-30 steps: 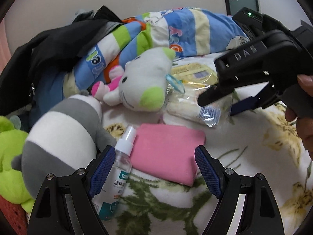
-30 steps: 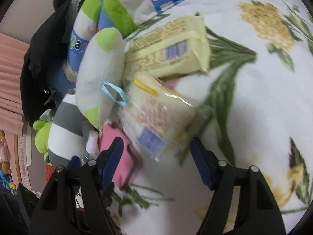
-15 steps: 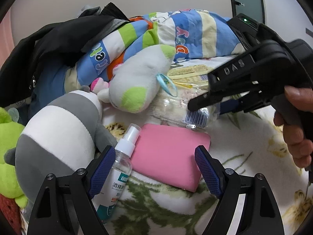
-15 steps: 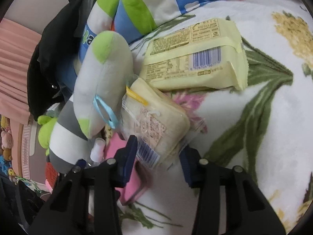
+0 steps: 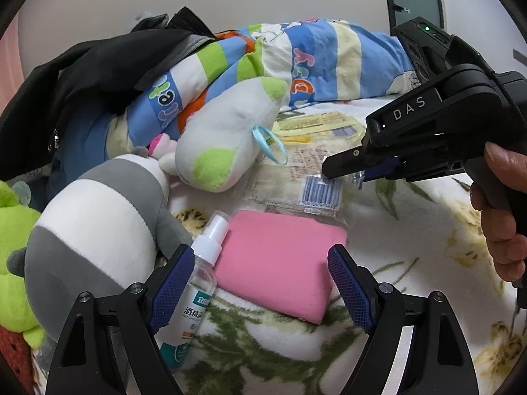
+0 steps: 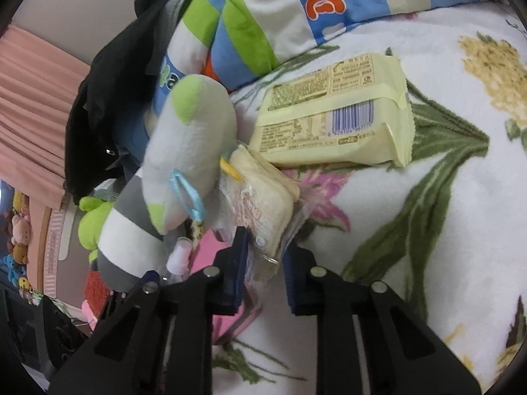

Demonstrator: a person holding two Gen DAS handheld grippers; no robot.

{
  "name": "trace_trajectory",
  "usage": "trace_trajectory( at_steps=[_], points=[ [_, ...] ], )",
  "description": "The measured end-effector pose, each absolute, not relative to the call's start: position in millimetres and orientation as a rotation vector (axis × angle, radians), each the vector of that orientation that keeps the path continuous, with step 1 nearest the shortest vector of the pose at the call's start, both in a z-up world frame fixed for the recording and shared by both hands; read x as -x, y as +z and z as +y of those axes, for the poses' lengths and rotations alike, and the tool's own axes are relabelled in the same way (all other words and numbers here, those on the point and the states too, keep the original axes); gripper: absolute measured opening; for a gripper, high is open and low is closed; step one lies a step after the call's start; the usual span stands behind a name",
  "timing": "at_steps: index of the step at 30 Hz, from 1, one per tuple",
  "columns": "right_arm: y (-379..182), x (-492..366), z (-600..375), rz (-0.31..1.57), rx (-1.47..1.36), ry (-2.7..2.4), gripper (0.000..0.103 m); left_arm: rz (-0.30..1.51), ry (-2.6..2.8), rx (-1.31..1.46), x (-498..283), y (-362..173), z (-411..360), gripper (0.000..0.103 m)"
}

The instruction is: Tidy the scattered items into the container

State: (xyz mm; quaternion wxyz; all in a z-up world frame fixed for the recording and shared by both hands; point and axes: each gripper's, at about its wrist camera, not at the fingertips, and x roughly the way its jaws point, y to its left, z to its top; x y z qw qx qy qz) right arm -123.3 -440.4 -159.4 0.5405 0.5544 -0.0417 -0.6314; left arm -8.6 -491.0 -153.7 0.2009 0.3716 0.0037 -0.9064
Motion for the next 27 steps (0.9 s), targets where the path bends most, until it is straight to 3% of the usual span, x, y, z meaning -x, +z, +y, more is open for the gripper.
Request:
trace_trajectory(
  at_steps=[10,17,18,20,27],
  points=[
    [-126,123,-405,-0.075,-1.265,-1.527,0.016,0.022,-2.596,-1.110,-1,-146,-475,0.084],
    [-115,126,-384,-0.082,-1.258,-1.541,0.016,-0.304,-2.425,-1.298,17,-179,-456,0.084],
    [-114,127,-382,-0.086,-1.256,-1.542,0.016,-0.335,-2.414,-1.304,17,-182,-456,0.085],
    [-111,128,-379,-0.095,-1.254,-1.541,0.016,-0.418,-2.377,-1.275,23,-184,-455,0.097],
    [-100,132,-375,-0.115,-1.245,-1.547,0.015,-0.443,-2.326,-1.268,51,-182,-475,0.103]
  ],
)
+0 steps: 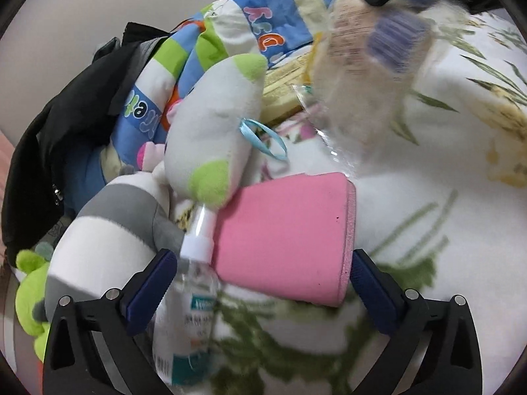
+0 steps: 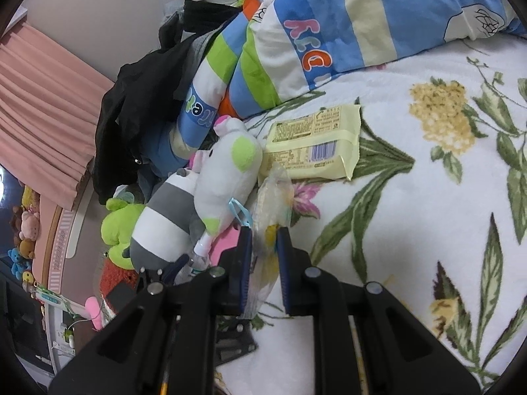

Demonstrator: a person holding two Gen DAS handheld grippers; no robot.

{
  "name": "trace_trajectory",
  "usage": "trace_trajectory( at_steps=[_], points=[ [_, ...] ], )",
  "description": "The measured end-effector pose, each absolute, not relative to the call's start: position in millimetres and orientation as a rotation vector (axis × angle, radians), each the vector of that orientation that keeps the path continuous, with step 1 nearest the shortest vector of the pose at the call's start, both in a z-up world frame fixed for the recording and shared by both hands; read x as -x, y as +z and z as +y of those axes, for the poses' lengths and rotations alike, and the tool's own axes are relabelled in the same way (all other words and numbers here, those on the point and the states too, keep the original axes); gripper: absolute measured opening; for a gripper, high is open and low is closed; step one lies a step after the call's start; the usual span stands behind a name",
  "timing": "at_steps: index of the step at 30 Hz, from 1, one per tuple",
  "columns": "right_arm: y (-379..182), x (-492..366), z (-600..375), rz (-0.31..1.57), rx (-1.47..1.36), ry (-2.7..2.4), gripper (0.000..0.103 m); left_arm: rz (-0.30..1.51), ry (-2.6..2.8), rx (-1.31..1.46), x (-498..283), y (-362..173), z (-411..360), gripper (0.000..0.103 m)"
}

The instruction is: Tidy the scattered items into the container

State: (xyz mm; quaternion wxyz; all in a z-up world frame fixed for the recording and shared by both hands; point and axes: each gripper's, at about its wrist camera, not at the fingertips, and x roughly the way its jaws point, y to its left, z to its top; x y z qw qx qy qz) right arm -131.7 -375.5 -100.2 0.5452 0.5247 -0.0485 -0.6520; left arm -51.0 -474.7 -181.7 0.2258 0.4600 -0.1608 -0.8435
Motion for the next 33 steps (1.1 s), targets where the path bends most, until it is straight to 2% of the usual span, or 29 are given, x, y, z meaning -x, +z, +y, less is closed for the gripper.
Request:
trace_trajectory(
  at_steps=[4,6,9,11,17,20,21,23,24,25,33],
  points=[
    [-94,134,-372,-0.125,-1.239,-1.550,0.013,-0.442,-2.313,-1.285,65,-180,-480,0.102],
    [-88,136,-370,-0.133,-1.232,-1.550,0.011,-0.400,-2.330,-1.319,68,-178,-483,0.096],
    [-79,140,-366,-0.147,-1.222,-1.555,0.011,-0.411,-2.344,-1.352,69,-173,-478,0.082],
    [-75,141,-365,-0.156,-1.222,-1.552,0.011,-0.432,-2.371,-1.407,70,-172,-469,0.048],
    [-76,140,-362,-0.145,-1.248,-1.543,0.011,-0.472,-2.352,-1.417,70,-175,-463,0.039],
    [-93,149,-354,-0.194,-1.343,-1.519,0.014,-0.398,-2.401,-1.386,65,-170,-467,0.036],
    [-102,152,-350,-0.210,-1.388,-1.522,0.018,-0.354,-2.427,-1.374,62,-168,-469,0.036],
    [-119,158,-343,-0.225,-1.477,-1.546,0.047,-0.281,-2.467,-1.359,56,-165,-470,0.034],
    [-127,162,-338,-0.226,-1.521,-1.580,0.070,-0.279,-2.479,-1.330,54,-163,-468,0.034],
    [-132,165,-334,-0.230,-1.551,-1.611,0.076,-0.287,-2.493,-1.308,52,-162,-465,0.034],
    [-158,172,-340,-0.259,-1.625,-1.553,0.077,-0.304,-2.569,-1.214,51,-155,-454,0.035]
  ],
)
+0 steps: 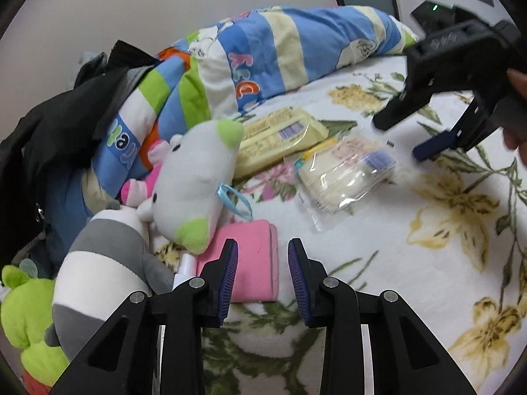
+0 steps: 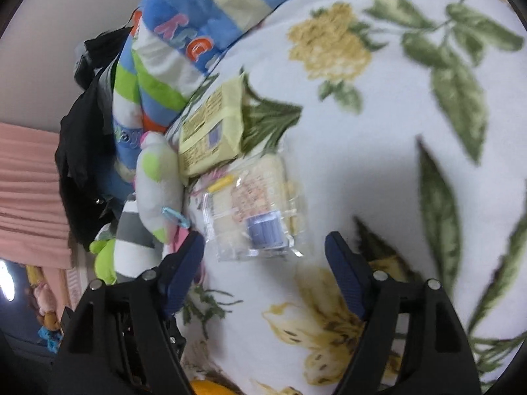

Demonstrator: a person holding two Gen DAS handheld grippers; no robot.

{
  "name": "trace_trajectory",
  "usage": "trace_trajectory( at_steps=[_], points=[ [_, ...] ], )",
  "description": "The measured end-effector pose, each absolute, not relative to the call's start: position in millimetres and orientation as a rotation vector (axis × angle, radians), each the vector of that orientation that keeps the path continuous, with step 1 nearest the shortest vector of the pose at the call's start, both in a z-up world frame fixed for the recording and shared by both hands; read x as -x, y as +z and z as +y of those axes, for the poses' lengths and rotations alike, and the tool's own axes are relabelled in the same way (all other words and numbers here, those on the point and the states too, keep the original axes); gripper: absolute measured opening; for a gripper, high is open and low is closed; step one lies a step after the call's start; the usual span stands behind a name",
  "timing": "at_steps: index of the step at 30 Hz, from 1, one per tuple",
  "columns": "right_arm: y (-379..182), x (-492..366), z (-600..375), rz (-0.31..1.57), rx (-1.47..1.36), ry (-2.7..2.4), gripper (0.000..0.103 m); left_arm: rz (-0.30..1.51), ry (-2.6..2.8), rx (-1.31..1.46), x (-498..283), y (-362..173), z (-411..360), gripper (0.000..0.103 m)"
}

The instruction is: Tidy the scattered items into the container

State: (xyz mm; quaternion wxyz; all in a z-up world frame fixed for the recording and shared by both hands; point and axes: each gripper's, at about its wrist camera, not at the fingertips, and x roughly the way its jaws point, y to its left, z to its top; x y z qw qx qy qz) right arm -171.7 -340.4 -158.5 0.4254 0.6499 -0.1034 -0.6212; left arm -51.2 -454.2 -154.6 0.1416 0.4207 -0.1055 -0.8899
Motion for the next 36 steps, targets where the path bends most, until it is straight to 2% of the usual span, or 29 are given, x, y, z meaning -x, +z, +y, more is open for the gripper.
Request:
trace_trajectory(
  at_steps=[3,6,8,9,10,11,19,25,30,33,36],
  points=[
    [-172,169,-347,-0.256,-1.649,-1.551,0.077,-0.300,-2.570,-1.212,44,-162,-451,0.035],
    [-179,171,-357,-0.347,-1.601,-1.490,0.076,-0.302,-2.568,-1.212,36,-167,-448,0.034],
    [-183,173,-368,-0.395,-1.572,-1.446,0.068,-0.302,-2.566,-1.214,44,-165,-455,0.034],
    [-188,175,-374,-0.406,-1.569,-1.436,0.058,-0.299,-2.564,-1.214,43,-159,-456,0.034],
    [-192,176,-378,-0.403,-1.574,-1.440,0.040,-0.294,-2.563,-1.215,45,-160,-458,0.034],
    [-196,176,-382,-0.398,-1.583,-1.436,0.032,-0.293,-2.559,-1.214,44,-158,-460,0.034],
    [-167,163,-381,-0.280,-1.465,-1.456,0.021,-0.261,-2.558,-1.204,33,-152,-464,0.035],
    [-125,149,-370,-0.152,-1.365,-1.501,0.020,-0.234,-2.583,-1.203,31,-149,-462,0.034],
    [-103,146,-359,-0.127,-1.338,-1.501,0.020,-0.299,-2.580,-1.280,30,-156,-450,0.034],
    [-98,146,-354,-0.131,-1.338,-1.502,0.020,-0.400,-2.553,-1.340,22,-161,-446,0.034],
    [-95,144,-350,-0.119,-1.343,-1.501,0.020,-0.373,-2.606,-1.403,5,-160,-458,0.034]
  ],
)
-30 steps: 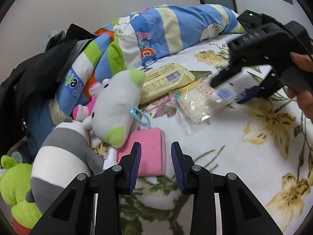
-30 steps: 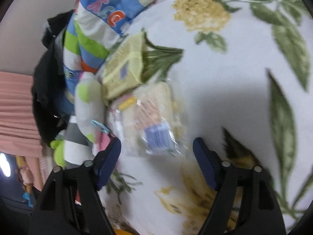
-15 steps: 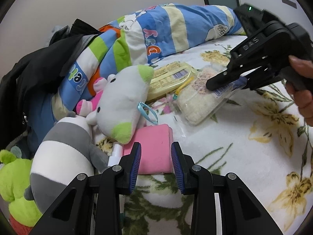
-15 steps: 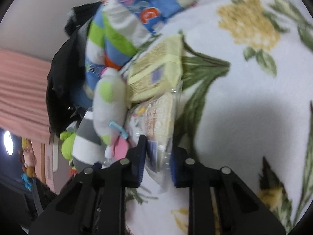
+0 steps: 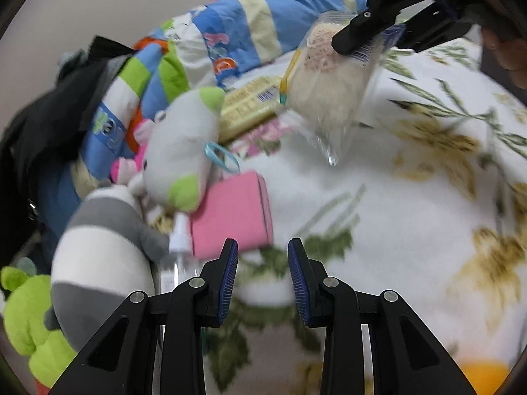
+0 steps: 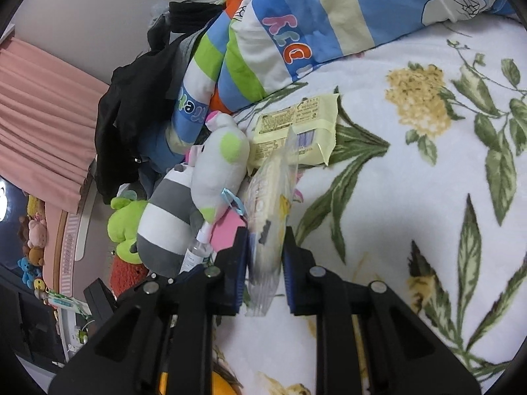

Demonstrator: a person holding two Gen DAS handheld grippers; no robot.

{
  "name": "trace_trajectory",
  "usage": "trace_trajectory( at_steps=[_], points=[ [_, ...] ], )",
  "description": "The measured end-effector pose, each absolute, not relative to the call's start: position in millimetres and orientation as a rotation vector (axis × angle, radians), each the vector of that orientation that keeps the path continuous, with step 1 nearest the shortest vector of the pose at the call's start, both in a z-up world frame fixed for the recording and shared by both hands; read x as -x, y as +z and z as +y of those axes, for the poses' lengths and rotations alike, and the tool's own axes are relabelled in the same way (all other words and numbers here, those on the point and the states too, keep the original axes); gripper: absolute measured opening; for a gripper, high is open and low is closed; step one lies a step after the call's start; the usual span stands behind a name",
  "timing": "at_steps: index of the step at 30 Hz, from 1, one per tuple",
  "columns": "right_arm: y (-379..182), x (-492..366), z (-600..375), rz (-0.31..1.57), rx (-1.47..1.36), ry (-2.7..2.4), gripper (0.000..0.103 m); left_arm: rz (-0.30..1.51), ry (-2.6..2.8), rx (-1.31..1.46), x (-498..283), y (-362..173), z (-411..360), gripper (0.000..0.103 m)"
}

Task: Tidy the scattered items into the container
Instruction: 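Lift the bagged snack with the right tool while the left tool grasps the clear spray bottle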

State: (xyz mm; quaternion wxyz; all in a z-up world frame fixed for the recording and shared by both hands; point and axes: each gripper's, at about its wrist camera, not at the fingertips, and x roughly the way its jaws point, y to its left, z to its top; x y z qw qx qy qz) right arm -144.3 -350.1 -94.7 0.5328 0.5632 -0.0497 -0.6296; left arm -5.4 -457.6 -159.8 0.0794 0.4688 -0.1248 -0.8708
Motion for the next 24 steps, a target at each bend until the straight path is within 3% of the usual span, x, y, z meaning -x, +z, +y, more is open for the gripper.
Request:
trace_trajectory(
  at_steps=[8,16,18,23,24],
  points=[
    [-90,142,-349,-0.145,-1.350,-1.495,0.020,0.002,-2.640,-1.480,-41,-162,-537,0.034],
    [-85,142,-349,-0.142,-1.344,-1.500,0.020,-0.068,-2.569,-1.465,-19,-169,-548,0.035],
    [-85,144,-346,-0.148,-1.345,-1.506,0.020,-0.132,-2.525,-1.515,-14,-173,-546,0.043],
    [-84,146,-343,-0.157,-1.349,-1.516,0.020,-0.295,-2.475,-1.650,-3,-192,-527,0.086],
    [-84,146,-343,-0.155,-1.348,-1.515,0.020,-0.319,-2.469,-1.653,-2,-195,-524,0.088]
  ],
)
